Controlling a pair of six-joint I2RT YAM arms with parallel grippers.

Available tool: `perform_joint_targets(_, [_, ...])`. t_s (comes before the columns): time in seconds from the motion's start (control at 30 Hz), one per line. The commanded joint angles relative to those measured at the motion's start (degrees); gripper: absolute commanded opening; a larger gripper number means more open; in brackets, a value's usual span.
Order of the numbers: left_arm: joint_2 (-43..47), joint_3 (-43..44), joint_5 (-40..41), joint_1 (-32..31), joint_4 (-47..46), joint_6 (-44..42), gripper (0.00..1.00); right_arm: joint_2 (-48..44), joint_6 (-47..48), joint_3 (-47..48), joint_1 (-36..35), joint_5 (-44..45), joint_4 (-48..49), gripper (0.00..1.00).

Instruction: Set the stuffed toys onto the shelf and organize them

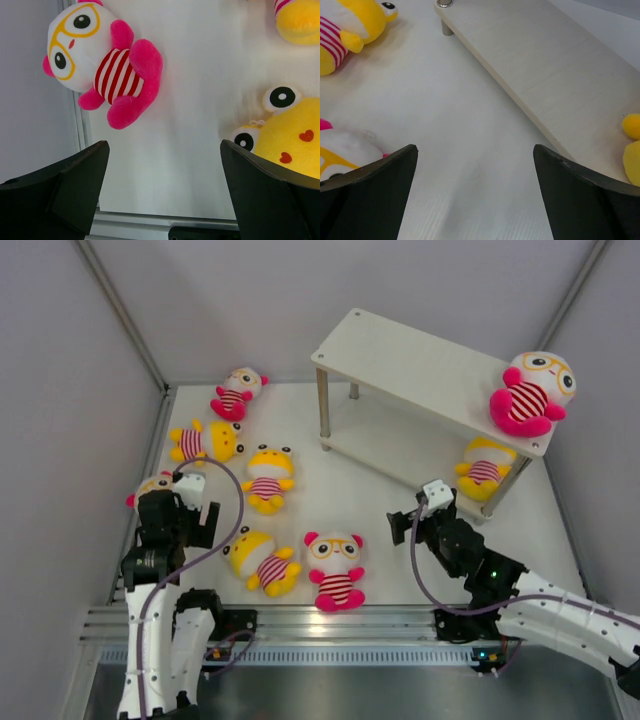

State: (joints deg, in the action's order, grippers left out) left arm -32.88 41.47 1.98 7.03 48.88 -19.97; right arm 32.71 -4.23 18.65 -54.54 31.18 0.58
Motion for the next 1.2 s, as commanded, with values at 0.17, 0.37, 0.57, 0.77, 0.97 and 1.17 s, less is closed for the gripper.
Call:
perform_joint_targets(0.17, [-2.4, 9.8, -5.8, 0.2, -2.8, 0.7, 0.99, 12.1, 3.7, 16.5, 0.4, -28.9, -7.1, 0.98])
perform_joint_targets(0.37, [-4.8, 9.5, -6.0, 0.3, -2.7, 0.0, 0.99, 18.5, 13.0, 21.8, -7.8, -48.2, -18.7, 0.91])
perform_joint_targets(0.57, [-5.5, 6.2, 2.9, 0.3, -2.0, 0.3, 0.99, 26.3, 12.3, 26.8, -22.6, -41.5, -28.8, 0.93])
perform_joint_targets(0.77, [-3.6, 6.2, -0.9, 0.2, -0.5, 0.5, 0.99, 35.7, 13.0, 28.0, -25.8, -25.8, -26.9, 0.96])
perform_joint_targets(0.97, [-3.2, 6.5, 1.0, 0.2, 0.0, 0.5, 0.99, 44.6, 13.2, 26.1, -26.5, -18.4, -22.6, 0.77])
perform_joint_targets(1.17, [-2.8, 7.0, 0.8, 0.4, 0.3, 0.7, 0.99, 39.1, 11.3, 29.8, -26.5, -15.4, -23.8, 0.00])
